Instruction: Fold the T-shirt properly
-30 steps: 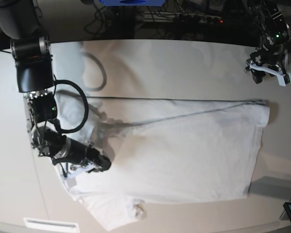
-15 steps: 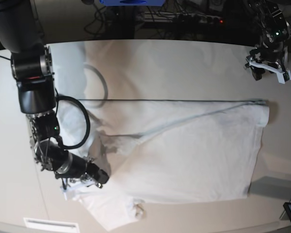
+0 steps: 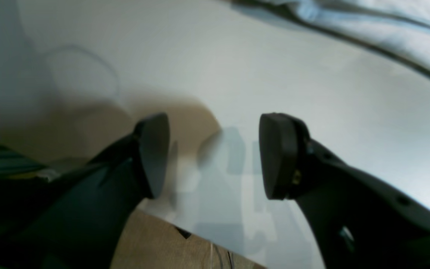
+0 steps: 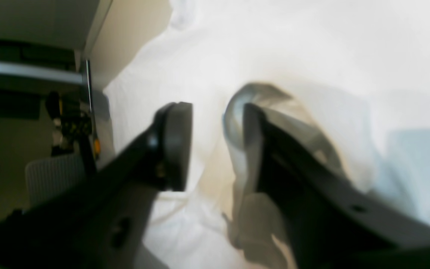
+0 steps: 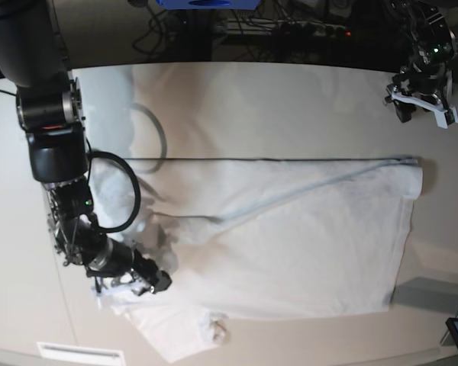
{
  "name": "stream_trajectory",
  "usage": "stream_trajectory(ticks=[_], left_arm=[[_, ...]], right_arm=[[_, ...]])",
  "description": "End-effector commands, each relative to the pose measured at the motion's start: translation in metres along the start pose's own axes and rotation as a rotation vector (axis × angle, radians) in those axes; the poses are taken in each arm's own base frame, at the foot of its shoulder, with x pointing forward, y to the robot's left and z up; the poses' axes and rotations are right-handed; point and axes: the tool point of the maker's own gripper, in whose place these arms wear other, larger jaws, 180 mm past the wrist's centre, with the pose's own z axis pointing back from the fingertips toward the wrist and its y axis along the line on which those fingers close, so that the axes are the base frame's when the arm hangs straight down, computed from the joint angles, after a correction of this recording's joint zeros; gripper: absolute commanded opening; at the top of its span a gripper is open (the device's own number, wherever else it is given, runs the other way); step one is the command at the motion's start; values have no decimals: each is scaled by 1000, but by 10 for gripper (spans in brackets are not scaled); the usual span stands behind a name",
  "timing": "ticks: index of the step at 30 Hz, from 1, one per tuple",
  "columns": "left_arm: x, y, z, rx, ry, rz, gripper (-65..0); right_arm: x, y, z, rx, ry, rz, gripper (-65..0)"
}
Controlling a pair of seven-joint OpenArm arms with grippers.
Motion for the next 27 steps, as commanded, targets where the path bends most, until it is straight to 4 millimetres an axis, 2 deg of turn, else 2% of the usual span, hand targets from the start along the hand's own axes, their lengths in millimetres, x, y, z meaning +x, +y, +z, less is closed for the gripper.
stream_trajectory(ticks=[1,4,6,9,11,13,17,19,21,24,27], left_arm=[[14,2,3,2,-43,-17,-279],[14,0,2,-2,-45,-19,-280],[19,-1,3,-5,-68,-22,-280],[21,-11,2,-37,-111,-60,-280],[23,-24,2,-79,-143,-107,-280],[23,-31,1,-102,-175,-121,-296],[18,-28,-8,-97,-171,-89,-376],[12,-30,-15,-94,-137,-57,-405],[5,-27,-16,-72,-124,-12,-418],[19,-9,-13,-15,-176,62,-418],[38,-8,-8,-9,-227,70,-413]], right_arm=[[25,29,7,76,-52,45,-347],[22,56,20,194,-85,138,-319],[26,66,38,259,-144,169,-316],[24,76,60,296,-198,194,-316],[14,69,74,275,-183,229,-316],[-17,70,79,270,-96,256,-318],[-82,73,85,289,39,303,-319],[-99,76,90,307,44,307,-319],[-115,68,95,300,53,293,-319],[-133,58,97,288,81,272,-319],[-148,52,93,254,118,319,-319]])
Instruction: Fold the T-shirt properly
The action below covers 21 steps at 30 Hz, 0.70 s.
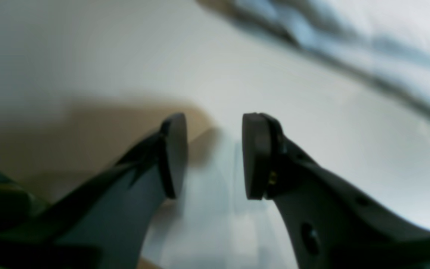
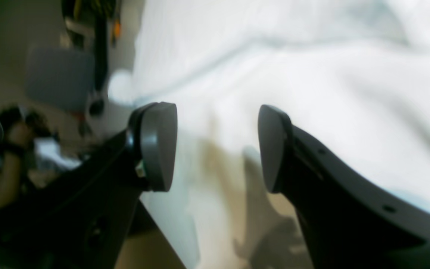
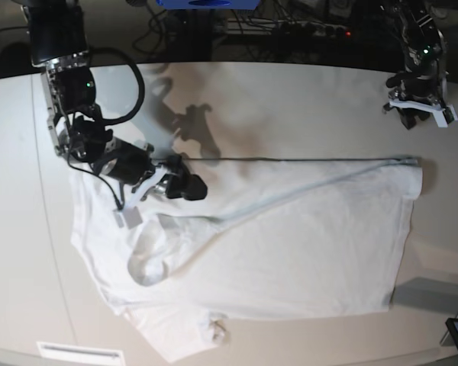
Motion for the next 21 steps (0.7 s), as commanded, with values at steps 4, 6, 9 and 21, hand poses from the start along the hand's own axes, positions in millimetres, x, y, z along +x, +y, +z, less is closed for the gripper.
stream_trajectory(ticks=[4,6,9,21], left_arm=[[38,22,9,48,-118,20,-403],[43,41,11,95,-134,44,-331],[52,38,8,90,-153,43,-193],[70,23,-21,60,-147,130,-148]], right_arm=[[-2,9,-6,-9,12,97,-319],[-13,10,-9,-13,37,107,-319],[-19,10,-11,-12,51,108,-319],[-30,8,-9,-18,66,91,-319]])
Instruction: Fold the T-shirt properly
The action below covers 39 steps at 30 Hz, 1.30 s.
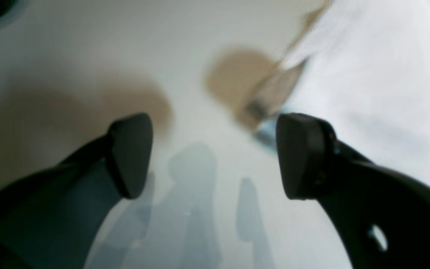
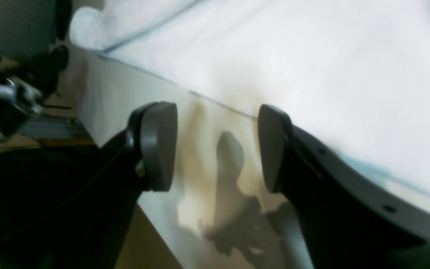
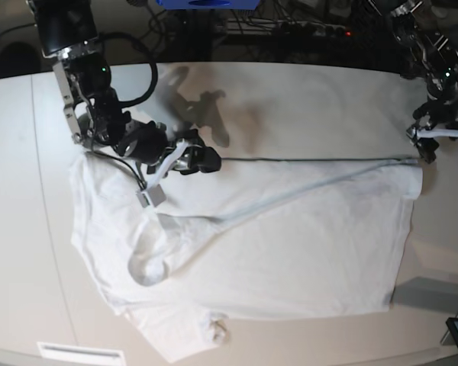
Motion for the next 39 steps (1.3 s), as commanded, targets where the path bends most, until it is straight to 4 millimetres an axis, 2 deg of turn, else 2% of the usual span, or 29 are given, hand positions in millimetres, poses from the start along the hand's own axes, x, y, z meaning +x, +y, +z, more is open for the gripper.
stream_trajectory(ticks=[1,5,14,18,26,36,39], left_arm=[[20,-1,-3,-7,-34,-10,-148],[29,-15,-11,-32,-23,13,-148],[24,-60,-22,-132,3,-19,-149],[12,-61,-27,-131,37,-5,-153],[-4,-55,-36,-117,84,17,-395],[-1,-56,-37,-119,78,20,-423],[4,-60,-39,-127,70,25,-522]], right_arm=[[15,9,3,28,-45,22,-319],[15,9,3,29,-44,23,-319],[15,9,3,29,-44,23,-319],[15,9,3,29,-44,23,-319],[15,9,3,29,-44,23,-319],[15,9,2,28,-43,22,-319],[14,8,2,26,-38,19,-319]])
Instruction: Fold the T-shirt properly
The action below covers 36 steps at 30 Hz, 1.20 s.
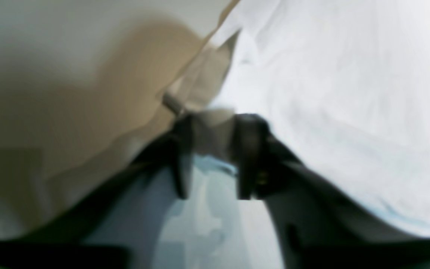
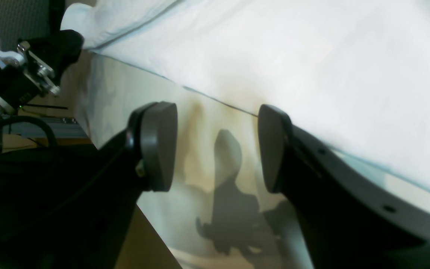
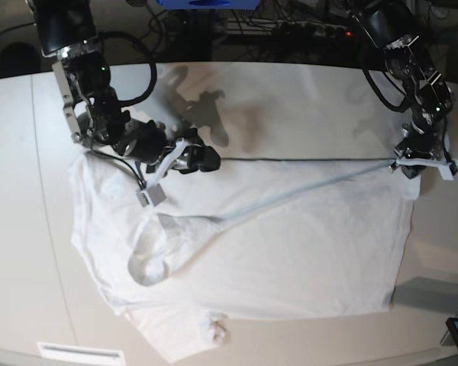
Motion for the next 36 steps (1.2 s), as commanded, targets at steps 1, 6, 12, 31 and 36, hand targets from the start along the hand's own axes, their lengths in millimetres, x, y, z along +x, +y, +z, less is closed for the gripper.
stream_trajectory(ticks=[1,6,12,31,36], left_arm=[[24,-3,2,-13,-64,-15,-554],[35,-8,1,-22,-86,-12,-621],[45,-21,-5,-47,-65,7,-650],[63,-51,-48,-27,-11,1,-650],[76,-62,-54,-42,-24,18,-650]], right_arm=[[13,8,2,28,-38,16,-319],[10,7,2,27,-34,9,-319],[8,7,2,27,-31,8,-319],[-7,4,5,20,-5,-7,-319],[-8,4,5,20,-3,-10,-319]])
